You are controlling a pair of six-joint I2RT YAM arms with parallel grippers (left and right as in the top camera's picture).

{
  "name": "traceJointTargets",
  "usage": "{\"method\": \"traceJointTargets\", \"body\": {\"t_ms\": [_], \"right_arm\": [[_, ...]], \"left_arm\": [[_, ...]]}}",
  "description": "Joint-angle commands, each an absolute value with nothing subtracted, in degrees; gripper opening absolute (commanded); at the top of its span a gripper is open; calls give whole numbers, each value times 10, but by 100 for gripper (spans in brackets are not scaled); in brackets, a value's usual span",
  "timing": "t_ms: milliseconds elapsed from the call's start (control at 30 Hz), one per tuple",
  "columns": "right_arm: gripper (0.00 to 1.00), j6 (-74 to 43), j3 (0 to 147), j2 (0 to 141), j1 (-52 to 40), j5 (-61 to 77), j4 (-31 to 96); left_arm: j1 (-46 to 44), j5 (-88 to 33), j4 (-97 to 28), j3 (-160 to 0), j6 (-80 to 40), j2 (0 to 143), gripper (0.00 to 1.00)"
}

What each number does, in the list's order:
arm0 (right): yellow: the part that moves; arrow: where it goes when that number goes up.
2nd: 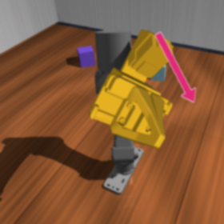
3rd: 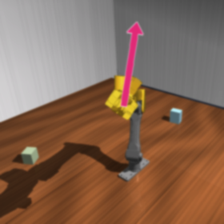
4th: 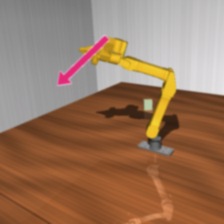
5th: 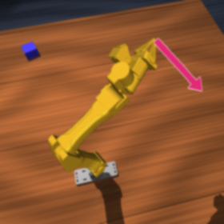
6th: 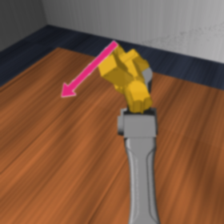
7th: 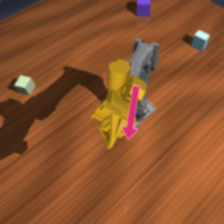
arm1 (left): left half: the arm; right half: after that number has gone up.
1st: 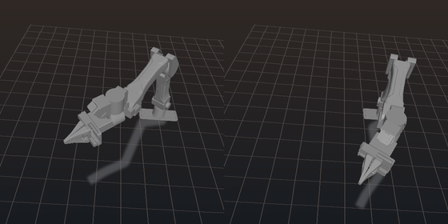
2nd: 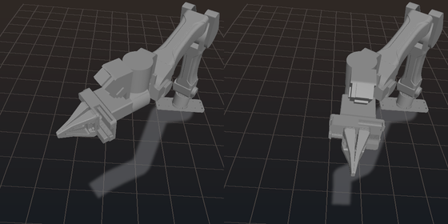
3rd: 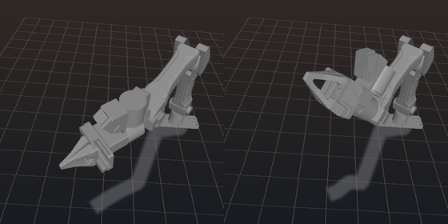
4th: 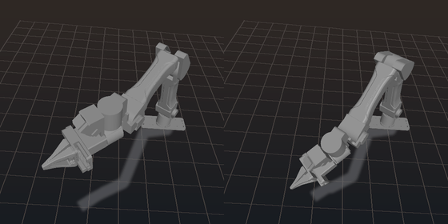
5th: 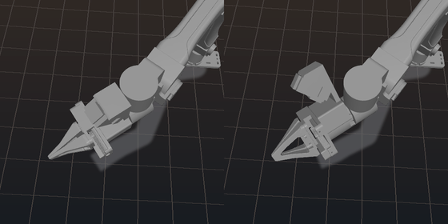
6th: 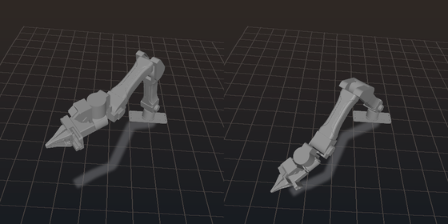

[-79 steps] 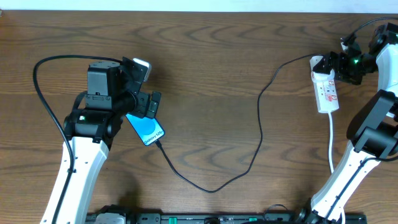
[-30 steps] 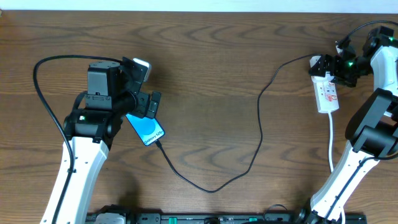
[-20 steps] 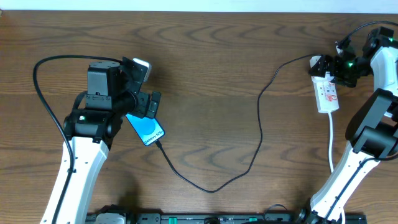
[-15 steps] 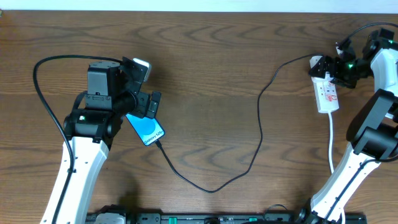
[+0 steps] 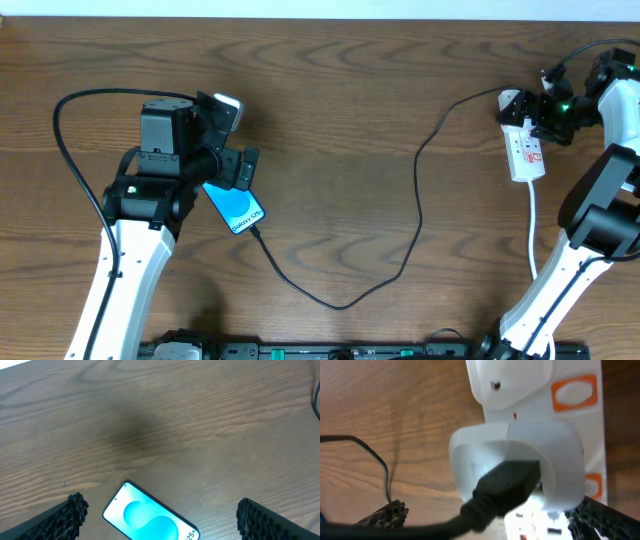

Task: Plug charger to phone and switch on socket
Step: 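Lift the right gripper up from the power strip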

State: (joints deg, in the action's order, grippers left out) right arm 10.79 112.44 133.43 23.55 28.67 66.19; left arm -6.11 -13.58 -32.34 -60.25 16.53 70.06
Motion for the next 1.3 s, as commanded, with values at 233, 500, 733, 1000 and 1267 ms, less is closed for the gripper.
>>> {"method": "traceJointTargets", "body": {"t_ms": [233,500,733,1000,1267], "right_arm": [[99,90,1274,1360,247,201,778],[99,90,1397,1359,246,189,875],[99,90,1440,1353,247,187,909],[99,91,1440,1353,247,185,911],[99,91,1440,1353,247,185,906]], "left_arm": [[-62,-134,-323,-617,167,699,98],[-62,-134,-323,-617,167,699,98],[-62,-134,-323,-617,167,699,98],[-62,-134,-323,-617,167,699,98],[-62,-134,-323,-617,167,699,98]]}}
